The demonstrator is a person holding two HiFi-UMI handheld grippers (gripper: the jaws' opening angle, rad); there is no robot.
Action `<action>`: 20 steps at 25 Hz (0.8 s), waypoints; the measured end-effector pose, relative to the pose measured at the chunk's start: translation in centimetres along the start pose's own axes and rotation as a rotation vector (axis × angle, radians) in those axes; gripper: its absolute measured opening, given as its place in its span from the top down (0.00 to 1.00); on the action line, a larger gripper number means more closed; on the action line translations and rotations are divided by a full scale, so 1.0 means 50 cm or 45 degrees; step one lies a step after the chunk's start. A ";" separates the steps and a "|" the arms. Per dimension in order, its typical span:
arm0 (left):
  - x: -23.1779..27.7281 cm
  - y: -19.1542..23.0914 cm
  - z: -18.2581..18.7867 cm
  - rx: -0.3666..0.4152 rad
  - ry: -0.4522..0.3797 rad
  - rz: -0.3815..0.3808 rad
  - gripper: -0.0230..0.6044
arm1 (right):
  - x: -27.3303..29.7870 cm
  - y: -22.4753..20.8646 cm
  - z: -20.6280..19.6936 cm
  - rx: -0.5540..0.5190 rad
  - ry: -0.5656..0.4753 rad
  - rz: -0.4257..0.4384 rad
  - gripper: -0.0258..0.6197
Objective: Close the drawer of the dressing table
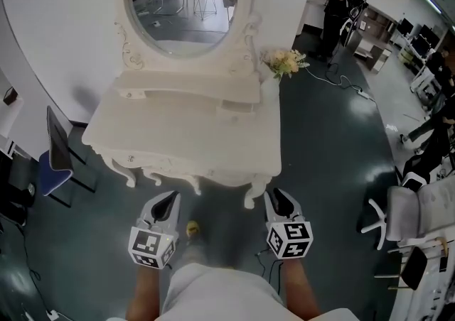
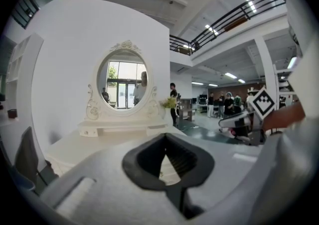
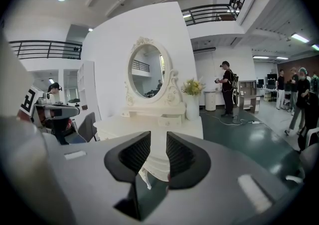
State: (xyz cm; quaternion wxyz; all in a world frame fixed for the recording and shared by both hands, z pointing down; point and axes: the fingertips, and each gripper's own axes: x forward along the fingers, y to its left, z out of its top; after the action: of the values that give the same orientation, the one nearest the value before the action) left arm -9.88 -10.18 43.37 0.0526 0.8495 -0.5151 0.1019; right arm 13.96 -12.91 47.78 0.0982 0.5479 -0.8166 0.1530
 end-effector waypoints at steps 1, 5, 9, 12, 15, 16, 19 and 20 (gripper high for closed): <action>0.021 0.022 0.001 -0.003 0.003 -0.012 0.97 | 0.025 -0.001 0.006 0.003 0.004 -0.012 0.83; 0.097 0.106 0.014 -0.015 0.017 -0.062 0.97 | 0.117 0.002 0.043 0.010 0.016 -0.060 0.83; 0.163 0.193 0.038 -0.020 0.027 -0.119 0.97 | 0.208 0.021 0.082 0.025 0.028 -0.103 0.83; 0.210 0.250 0.046 -0.011 0.031 -0.169 0.97 | 0.270 0.038 0.103 0.035 0.028 -0.139 0.83; 0.243 0.289 0.049 0.004 0.040 -0.217 0.97 | 0.309 0.048 0.115 0.066 0.022 -0.179 0.83; 0.252 0.301 0.048 0.007 0.042 -0.229 0.97 | 0.318 0.050 0.118 0.072 0.019 -0.193 0.83; 0.276 0.326 0.048 0.008 0.040 -0.259 0.97 | 0.341 0.051 0.121 0.077 0.022 -0.234 0.83; 0.284 0.332 0.045 0.008 0.044 -0.269 0.97 | 0.348 0.050 0.120 0.079 0.026 -0.246 0.83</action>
State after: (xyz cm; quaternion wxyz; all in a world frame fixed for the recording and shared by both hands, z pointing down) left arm -17.95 -30.61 44.17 0.0691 0.8974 -0.4212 0.1119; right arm 5.08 -29.23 47.53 0.1037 0.6254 -0.7536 0.1737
